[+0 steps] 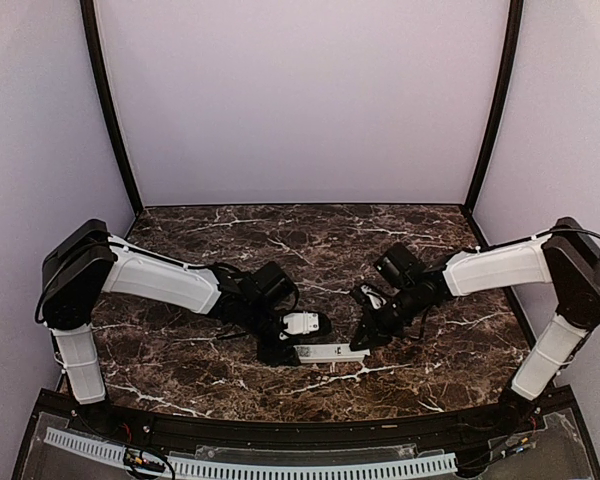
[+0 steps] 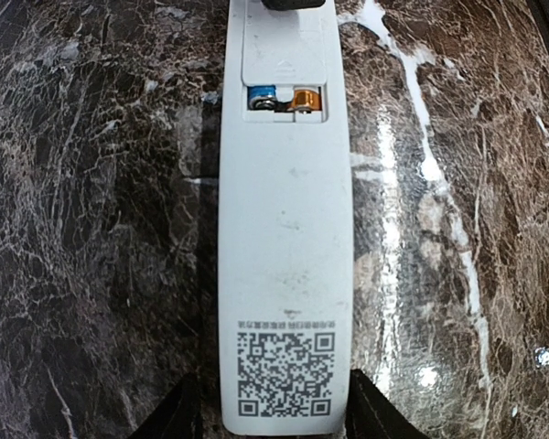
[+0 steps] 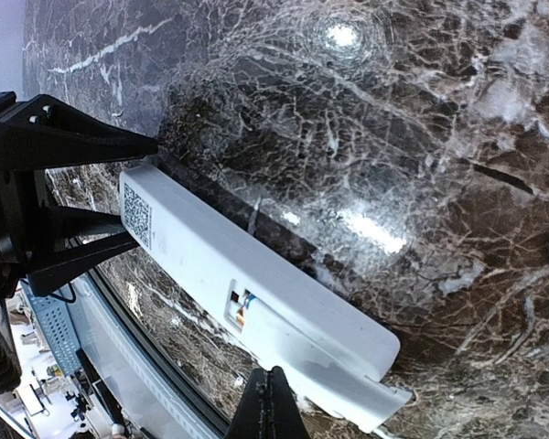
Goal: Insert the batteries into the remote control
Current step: Press the battery cover on the remote control, then adjust the battery cover on the remote control without the battery cover.
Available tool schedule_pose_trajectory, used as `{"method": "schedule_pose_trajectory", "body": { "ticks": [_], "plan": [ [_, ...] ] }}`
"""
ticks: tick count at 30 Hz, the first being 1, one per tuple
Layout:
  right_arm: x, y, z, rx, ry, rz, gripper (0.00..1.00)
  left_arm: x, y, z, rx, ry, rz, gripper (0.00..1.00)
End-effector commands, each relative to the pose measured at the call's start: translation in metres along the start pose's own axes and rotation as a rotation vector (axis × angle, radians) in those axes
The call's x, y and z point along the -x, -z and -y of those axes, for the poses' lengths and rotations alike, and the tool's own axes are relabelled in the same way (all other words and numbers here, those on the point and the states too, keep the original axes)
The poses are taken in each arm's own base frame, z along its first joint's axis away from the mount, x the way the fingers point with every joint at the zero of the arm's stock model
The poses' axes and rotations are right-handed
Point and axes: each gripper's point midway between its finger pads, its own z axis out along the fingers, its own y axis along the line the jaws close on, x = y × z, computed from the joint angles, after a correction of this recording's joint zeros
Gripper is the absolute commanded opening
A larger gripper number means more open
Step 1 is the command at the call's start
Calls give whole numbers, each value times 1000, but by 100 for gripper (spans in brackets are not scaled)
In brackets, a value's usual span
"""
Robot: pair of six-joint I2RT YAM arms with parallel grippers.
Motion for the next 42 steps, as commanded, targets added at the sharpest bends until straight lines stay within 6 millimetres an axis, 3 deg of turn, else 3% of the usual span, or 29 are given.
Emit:
{"method": "schedule_pose_trajectory", "body": {
  "ticks": [1, 10, 15, 17, 24, 28, 30, 36, 42],
  "plan": [
    [9, -7, -6, 22, 30, 16, 0, -9, 3, 6, -27, 23, -31, 51],
    [-10, -22, 31, -97, -30, -45, 0, -10, 2, 7, -31, 25, -40, 51],
    [-13, -20, 39, -138, -33, -58, 0, -12, 1, 8, -37, 28, -44, 50],
    [-7, -18, 32, -127, -14, -50, 0, -13, 1, 9, -42, 29, -46, 49],
    [20, 8, -21, 1, 80, 21, 0, -16, -3, 11, -55, 30, -56, 42],
    [24, 20, -32, 10, 96, 39, 0, -16, -3, 12, -61, 32, -61, 41],
    [23, 26, -23, -53, 73, 55, 0, -16, -3, 12, -65, 34, -60, 40],
    [6, 47, 44, -373, -69, 80, 0, -12, -4, 14, -83, 43, -50, 36],
    [-4, 50, 69, -521, -101, 51, 0, -7, -9, 16, -118, 68, -46, 34]
  ]
}}
